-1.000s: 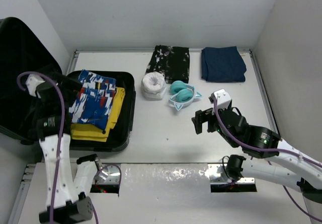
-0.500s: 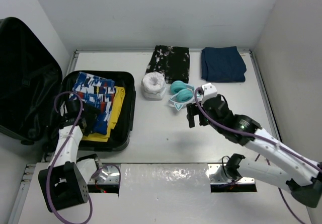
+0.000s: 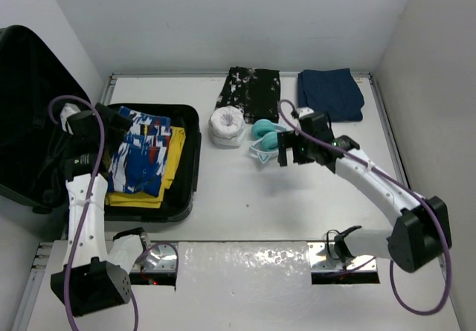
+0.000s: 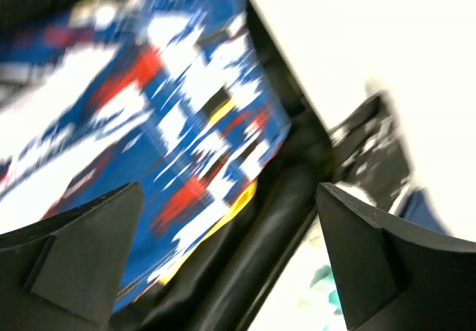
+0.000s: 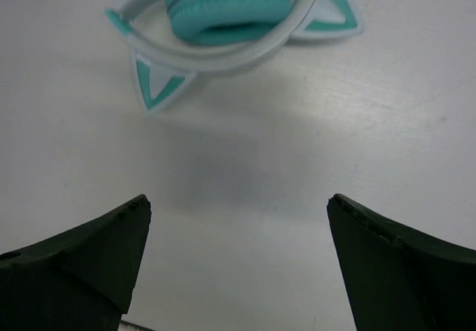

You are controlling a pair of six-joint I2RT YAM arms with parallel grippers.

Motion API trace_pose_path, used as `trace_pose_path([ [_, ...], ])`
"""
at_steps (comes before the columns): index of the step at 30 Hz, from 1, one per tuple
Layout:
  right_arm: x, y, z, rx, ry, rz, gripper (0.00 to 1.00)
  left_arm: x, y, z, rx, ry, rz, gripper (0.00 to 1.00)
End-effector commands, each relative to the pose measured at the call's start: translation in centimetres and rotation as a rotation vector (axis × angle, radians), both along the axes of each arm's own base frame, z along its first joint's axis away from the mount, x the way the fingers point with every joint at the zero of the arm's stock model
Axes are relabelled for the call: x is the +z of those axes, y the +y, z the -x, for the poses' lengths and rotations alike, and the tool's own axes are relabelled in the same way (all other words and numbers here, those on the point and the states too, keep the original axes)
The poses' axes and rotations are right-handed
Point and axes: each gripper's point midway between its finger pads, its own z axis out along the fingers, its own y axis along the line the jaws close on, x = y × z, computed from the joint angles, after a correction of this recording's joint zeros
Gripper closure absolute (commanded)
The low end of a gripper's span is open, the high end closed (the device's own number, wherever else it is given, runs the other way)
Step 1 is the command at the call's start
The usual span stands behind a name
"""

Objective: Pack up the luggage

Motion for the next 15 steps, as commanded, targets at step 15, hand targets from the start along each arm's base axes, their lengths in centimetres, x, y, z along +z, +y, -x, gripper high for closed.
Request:
trace_pose_path([
  [15, -1.5, -11.9, -22.7, -0.230, -0.081, 0.319, 0.01, 1.5, -5.8, -1.2, -0.477, -0.120, -0.167, 0.00],
])
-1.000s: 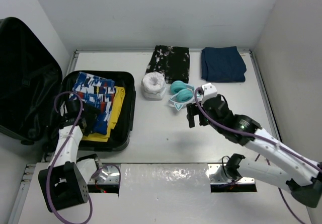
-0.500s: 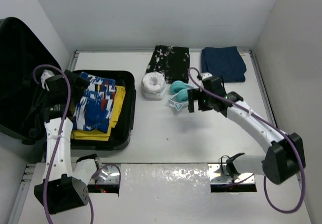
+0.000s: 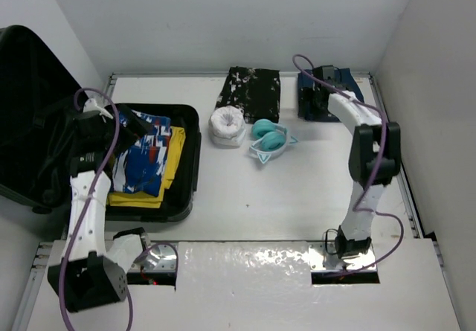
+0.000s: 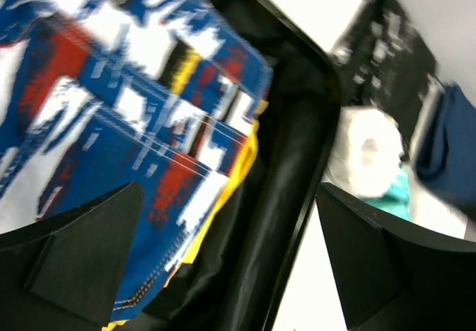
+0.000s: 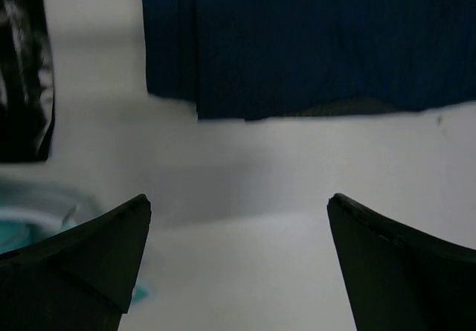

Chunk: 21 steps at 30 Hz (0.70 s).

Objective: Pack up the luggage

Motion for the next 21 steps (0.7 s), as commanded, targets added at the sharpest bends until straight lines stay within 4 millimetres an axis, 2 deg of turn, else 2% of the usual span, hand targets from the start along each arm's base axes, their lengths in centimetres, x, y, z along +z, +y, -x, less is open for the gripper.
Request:
trace_pose_path([
  [1, 2.2, -0.7, -6.2, 0.133, -0.104, 0.172, 0.01, 1.8, -2.7, 0.4, -0.157, -0.132, -0.069, 0.00],
  [3, 0.7, -1.8, -7.4, 0.205, -0.056, 0.279, 0.01, 1.2, -3.1, 0.6, -0.173, -0.125, -0.089, 0.00],
  [4, -0.7, -2.5, -8.4, 0.216, -0.032, 0.311, 0.01, 0.3, -3.3, 0.8, -0.185, -0.105, -0.102, 0.00],
  [6, -2.3, -3.3, -8.9, 0.254, 0.007, 0.339, 0.01, -0.3, -3.6, 1.0, -0.207, -0.097, -0.102, 0.00],
  [7, -4.1, -3.5, -9.1, 0.258, 0.033, 0.319, 0.01, -0.6, -4.0, 1.1, -0.226, -0.090, -0.095, 0.00],
  [8, -4.3, -4.7, -9.6, 0.222, 0.023, 0.276, 0.01, -0.7, -4.6, 1.2, -0.254, -0.095, -0.078, 0.00],
  [9, -5.2, -4.5, -9.8, 0.230, 0.027, 0.212, 0.01, -0.7, -4.7, 1.3, -0.258, -0.099, -0.076, 0.00],
  [10, -6.7, -5.6, -10.1, 0.203, 0.045, 0.169, 0.01, -0.5, -4.7, 1.4, -0.256, -0.109, -0.080, 0.00],
  [11, -7.5, -4.8, -10.1, 0.195, 0.058, 0.104, 0.01, -0.2, -4.5, 1.4, -0.250, -0.115, -0.087, 0.00],
  [12, -8.7, -5.6, -9.1, 0.179, 0.117, 0.040, 0.03, -0.1, -4.5, 1.5, -0.248, -0.121, -0.088, 0.00],
  [13, -10.2, -5.6, -8.7, 0.177, 0.149, -0.021, 0.06, 0.2, -4.5, 1.6, -0.244, -0.133, -0.094, 0.00],
  [14, -10.9, -5.6, -7.4, 0.133, 0.201, -0.054, 0.10, 0.3, -4.4, 1.6, -0.242, -0.136, -0.096, 0.00],
  [15, -11.4, -5.8, -6.6, 0.108, 0.227, -0.059, 0.28, 0.3, -4.5, 1.6, -0.244, -0.136, -0.095, 0.00],
  [16, -12.0, -6.6, -4.7, 0.027, 0.266, -0.032, 0.40, 0.2, -4.5, 1.6, -0.244, -0.135, -0.095, 0.00],
  [17, -13.9, -6.8, -1.3, -0.014, 0.345, -0.029, 0.53, 0.1, -4.5, 1.6, -0.245, -0.131, -0.093, 0.00],
  [18, -14.2, -6.8, 0.1, -0.044, 0.359, -0.027, 0.57, 0.1, -4.5, 1.5, -0.246, -0.130, -0.092, 0.00],
  [19, -12.1, -6.6, -0.1, -0.109, 0.275, -0.055, 0.61, 0.0, -4.5, 1.5, -0.248, -0.128, -0.090, 0.00],
  [20, -11.7, -6.3, 0.8, -0.148, 0.252, -0.074, 0.64, -0.1, -4.5, 1.5, -0.247, -0.124, -0.090, 0.00],
  [21, -14.1, -5.6, 5.5, -0.175, 0.320, -0.105, 0.68, -0.2, -4.6, 1.5, -0.250, -0.123, -0.090, 0.00],
])
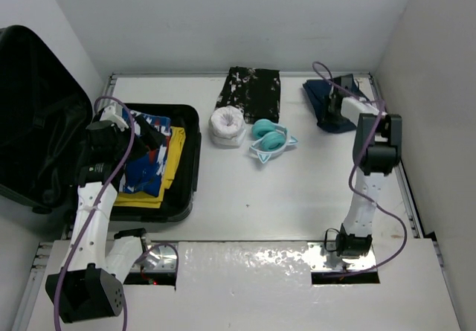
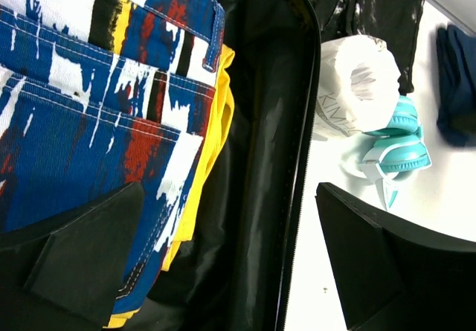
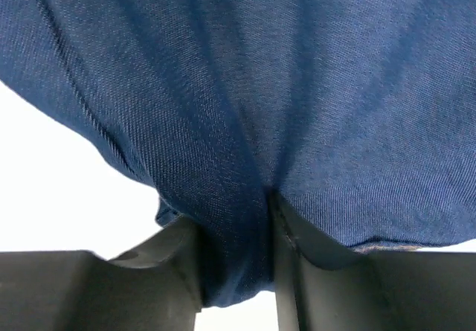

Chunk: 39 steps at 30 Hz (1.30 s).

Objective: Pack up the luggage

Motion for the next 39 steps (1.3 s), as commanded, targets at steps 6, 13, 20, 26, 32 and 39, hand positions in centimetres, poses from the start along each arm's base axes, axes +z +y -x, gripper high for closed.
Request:
trace_pose_path([
  [6, -3.4, 4.8, 17.1, -0.282, 0.099, -0.255, 1.00, 1.2, -0.5, -0.5, -0.031, -0.060, -0.017, 0.00],
  [13, -1.5, 8.0, 23.8, -0.501, -0.184, -0.384, 0.88, 0.9, -0.6, -0.6, -0.041, -0.049, -0.010, 0.00],
  [20, 5.1, 14.9, 21.4, -0.440, -0.351, -0.599, 0.39, 0.2, 0.1, -0.7, -0.011, -0.016, -0.037, 0.00],
  [26, 13.8, 13.0, 20.7, -0.177, -0.414, -0.331, 0.01, -0.2, 0.3, -0.7, -0.004, -0.003, -0.039, 0.00],
  [32, 9.3, 9.4, 26.5, 0.234, -0.076, 0.078, 0.01, -0.4, 0.2, -0.9, -0.006, 0.007, -0.034, 0.00],
  [39, 7.4, 8.1, 27.6, 0.266, 0.026, 0.178, 0.04, -0.9, 0.2, -0.8, -0.005, 0.024, -0.033, 0.00],
])
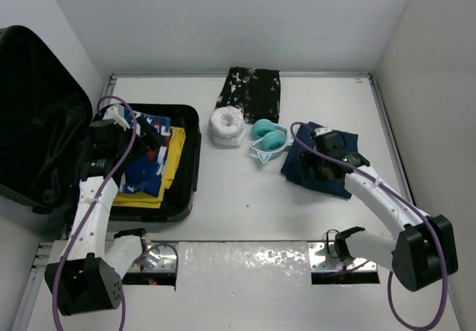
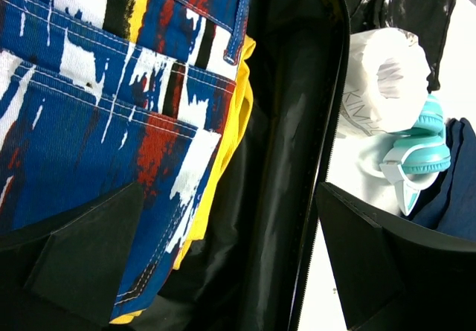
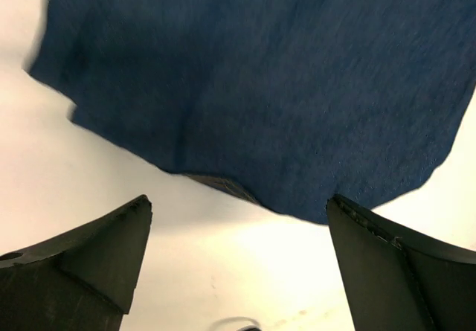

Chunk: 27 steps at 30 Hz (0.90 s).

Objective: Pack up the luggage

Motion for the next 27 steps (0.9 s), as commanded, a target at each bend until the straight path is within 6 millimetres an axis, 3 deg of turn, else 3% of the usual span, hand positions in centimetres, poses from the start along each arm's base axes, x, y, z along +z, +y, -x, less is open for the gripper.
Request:
trace_pose_path([
  [1, -0.9, -0.9, 1.0, 0.074, 0.077, 0.100, 0.04, 0.8, -0.2, -0.5, -0.019, -0.041, -0.021, 0.00],
  [5, -5.0, -0.3, 1.5, 0.105, 0.259, 0.132, 0.05, 0.9, -0.3, -0.5, -0.026, -0.042, -0.018, 0.00],
  [9, -7.0, -0.2, 0.6, 0.104, 0.289, 0.163, 0.09, 0.7, -0.4, -0.5, -0.033, -0.038, -0.015, 0.00],
  [12, -8.0, 0.3, 0.5, 0.106, 0.307, 0.143, 0.34, 0.7, -0.5, -0.6, -0.038, -0.037, -0.011, 0.00],
  [13, -8.2, 0.8, 0.3, 0.094, 0.300, 0.114, 0.53, 0.7, -0.5, -0.6, -0.039, -0.036, -0.010, 0.00],
  [14, -8.4, 1.5, 0.3, 0.091, 0.299, 0.080, 0.61, 0.7, -0.6, -0.5, -0.041, -0.038, -0.009, 0.00],
  [15, -9.0, 3.4, 1.1, 0.123, 0.314, -0.001, 0.70, 0.8, -0.6, -0.6, -0.041, -0.039, -0.009, 0.00],
  [16, -9.0, 5.4, 0.4, 0.110, 0.268, -0.089, 0.77, 0.8, -0.6, -0.6, -0.041, -0.042, -0.010, 0.00],
  [18, -9.7, 9.0, 2.0, 0.146, 0.269, -0.244, 0.82, 0.9, -0.6, -0.6, -0.040, -0.045, -0.009, 0.00],
  [19, -8.5, 11.5, 0.4, 0.104, 0.172, -0.373, 0.83, 0.9, -0.5, -0.6, -0.039, -0.045, -0.010, 0.00],
  [20, -9.1, 12.7, 1.8, 0.100, 0.176, -0.424, 0.83, 0.8, -0.6, -0.6, -0.040, -0.040, -0.009, 0.00],
  [21, -8.8, 13.8, 1.9, 0.070, 0.149, -0.482, 0.83, 0.7, -0.6, -0.6, -0.041, -0.039, -0.008, 0.00],
  [22, -7.0, 16.0, 0.4, 0.006, 0.061, -0.617, 0.81, 0.7, -0.7, -0.6, -0.045, -0.039, -0.006, 0.00],
  [23, -7.3, 17.0, 1.9, -0.007, 0.063, -0.653, 0.80, 0.7, -0.8, -0.6, -0.047, -0.037, -0.007, 0.00],
  [24, -6.6, 18.0, 1.7, -0.084, 0.035, -0.729, 0.79, 0.6, -0.9, -0.6, -0.051, -0.036, -0.006, 0.00],
  [25, -4.8, 19.3, 1.0, -0.089, -0.029, -0.804, 0.74, 0.6, -1.1, -0.6, -0.057, -0.034, -0.005, 0.00],
  [26, -4.1, 20.8, 1.7, -0.069, -0.038, -0.833, 0.68, 0.5, -1.2, -0.6, -0.058, -0.030, -0.008, 0.00],
  [27, -3.2, 21.4, 1.4, -0.089, -0.060, -0.852, 0.54, 0.4, -1.3, -0.6, -0.059, -0.028, -0.012, 0.00],
])
